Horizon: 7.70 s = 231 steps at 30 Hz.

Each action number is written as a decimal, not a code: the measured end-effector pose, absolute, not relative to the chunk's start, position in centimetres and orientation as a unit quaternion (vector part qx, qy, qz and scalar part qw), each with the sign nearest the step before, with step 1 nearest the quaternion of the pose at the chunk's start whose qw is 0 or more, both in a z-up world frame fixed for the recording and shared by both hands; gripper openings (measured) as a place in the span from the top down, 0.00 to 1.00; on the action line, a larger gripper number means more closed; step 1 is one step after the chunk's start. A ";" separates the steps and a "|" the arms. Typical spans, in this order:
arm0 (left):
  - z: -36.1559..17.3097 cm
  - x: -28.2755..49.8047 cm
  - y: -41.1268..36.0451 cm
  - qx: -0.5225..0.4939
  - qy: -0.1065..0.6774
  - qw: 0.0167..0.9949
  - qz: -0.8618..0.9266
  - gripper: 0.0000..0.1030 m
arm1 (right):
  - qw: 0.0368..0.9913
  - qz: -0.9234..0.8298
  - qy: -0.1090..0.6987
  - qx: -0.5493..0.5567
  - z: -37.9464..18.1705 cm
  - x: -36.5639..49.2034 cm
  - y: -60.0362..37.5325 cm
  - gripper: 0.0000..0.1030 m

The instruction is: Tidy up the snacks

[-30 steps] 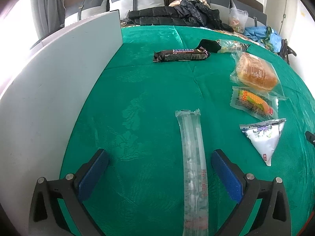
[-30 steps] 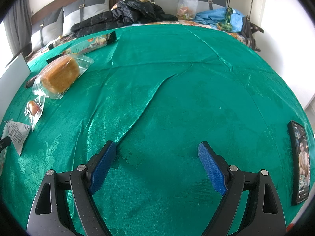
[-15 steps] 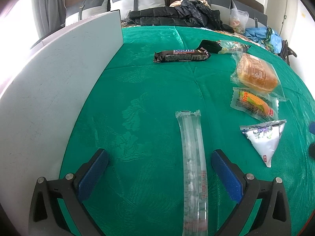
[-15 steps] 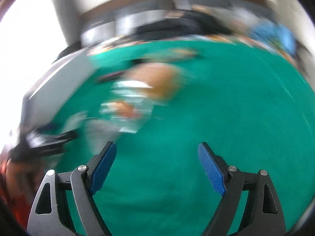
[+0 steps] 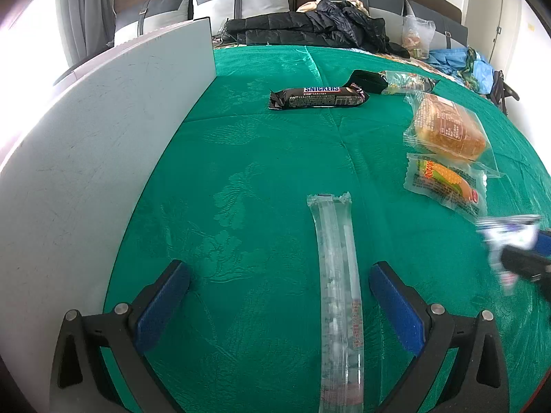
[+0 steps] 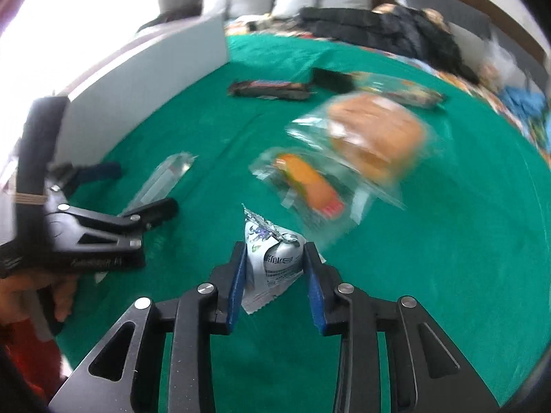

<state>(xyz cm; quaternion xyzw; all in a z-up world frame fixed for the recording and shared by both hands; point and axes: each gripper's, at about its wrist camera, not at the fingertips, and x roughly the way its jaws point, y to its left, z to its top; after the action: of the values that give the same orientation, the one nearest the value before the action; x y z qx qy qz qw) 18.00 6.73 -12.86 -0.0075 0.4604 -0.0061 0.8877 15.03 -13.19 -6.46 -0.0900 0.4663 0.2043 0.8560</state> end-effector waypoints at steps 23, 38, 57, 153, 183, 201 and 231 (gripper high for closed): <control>-12.9 18.0 6.7 -0.008 0.460 0.888 -0.006 0.00 | 0.896 -0.008 0.443 -0.019 -8.1 14.2 -27.0 0.21; -12.9 17.9 6.7 -0.008 0.460 0.888 -0.006 0.00 | 0.895 -0.015 0.446 -0.016 -8.5 15.3 -27.9 0.16; -12.8 17.9 6.6 -0.005 0.461 0.887 -0.005 0.00 | 0.895 -0.015 0.446 -0.015 -8.6 15.3 -28.0 0.16; -12.3 15.9 3.7 -0.008 0.458 0.889 -0.004 0.00 | 0.895 -0.034 0.445 -0.008 -8.9 14.0 -29.6 0.16; -12.3 15.8 3.7 -0.008 0.457 0.889 -0.003 0.00 | 0.894 -0.034 0.446 -0.008 -8.9 14.1 -29.6 0.16; -12.3 16.3 3.9 0.010 0.470 0.882 -0.027 0.00 | 0.894 -0.035 0.446 -0.008 -9.0 14.2 -29.5 0.16; -12.3 15.8 6.7 0.005 0.457 0.889 -0.025 0.00 | 0.864 -0.039 0.502 0.007 -8.8 22.8 -20.7 0.14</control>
<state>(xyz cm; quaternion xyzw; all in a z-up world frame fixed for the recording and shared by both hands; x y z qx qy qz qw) 15.78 6.65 -12.26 0.0046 0.4575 -0.0251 0.8889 22.85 -20.73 -8.75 0.0070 0.5023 -0.0393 0.8638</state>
